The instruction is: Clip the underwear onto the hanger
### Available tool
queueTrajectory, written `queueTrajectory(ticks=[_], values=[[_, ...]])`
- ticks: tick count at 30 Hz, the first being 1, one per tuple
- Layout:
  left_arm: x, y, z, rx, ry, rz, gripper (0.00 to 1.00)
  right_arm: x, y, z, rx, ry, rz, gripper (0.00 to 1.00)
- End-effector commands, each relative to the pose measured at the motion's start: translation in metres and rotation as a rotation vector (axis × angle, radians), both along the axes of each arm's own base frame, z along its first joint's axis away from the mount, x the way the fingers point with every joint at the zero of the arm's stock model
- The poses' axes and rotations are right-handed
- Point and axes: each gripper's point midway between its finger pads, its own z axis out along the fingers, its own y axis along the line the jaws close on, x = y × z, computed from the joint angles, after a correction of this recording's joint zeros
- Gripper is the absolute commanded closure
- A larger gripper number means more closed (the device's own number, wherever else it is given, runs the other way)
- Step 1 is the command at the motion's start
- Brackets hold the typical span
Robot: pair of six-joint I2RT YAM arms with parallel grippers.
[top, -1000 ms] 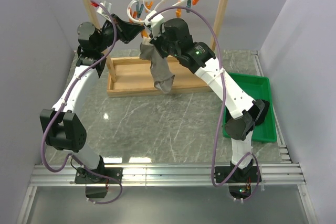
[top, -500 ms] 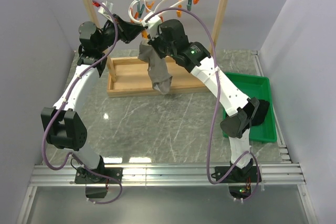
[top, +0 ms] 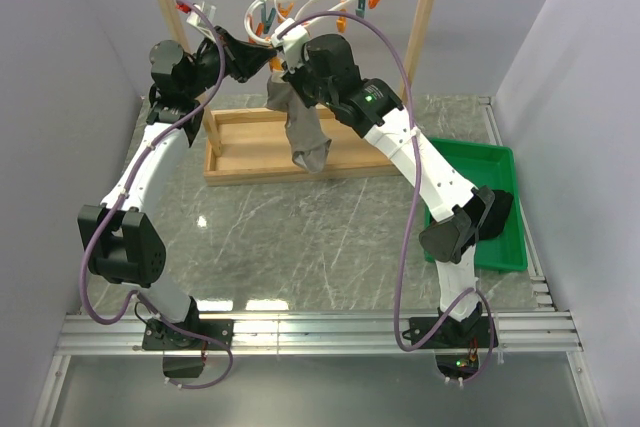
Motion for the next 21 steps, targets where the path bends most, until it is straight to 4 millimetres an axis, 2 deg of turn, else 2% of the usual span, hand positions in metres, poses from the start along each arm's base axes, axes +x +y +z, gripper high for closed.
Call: queueTrajectory(ticks=[1, 14, 21], values=[[-0.002, -0.003, -0.005, 0.027, 0.022, -0.022, 1.0, -0.005, -0.009, 0.055, 0.082, -0.112, -0.01, 1.0], [0.0, -0.003, -0.002, 0.031, 0.021, -0.016, 0.98, -0.014, -0.011, 0.081, 0.124, -0.16, 0.005, 1.0], [-0.001, -0.003, 0.004, 0.028, 0.007, -0.02, 0.9, -0.009, -0.009, 0.083, 0.14, -0.171, -0.003, 1.0]])
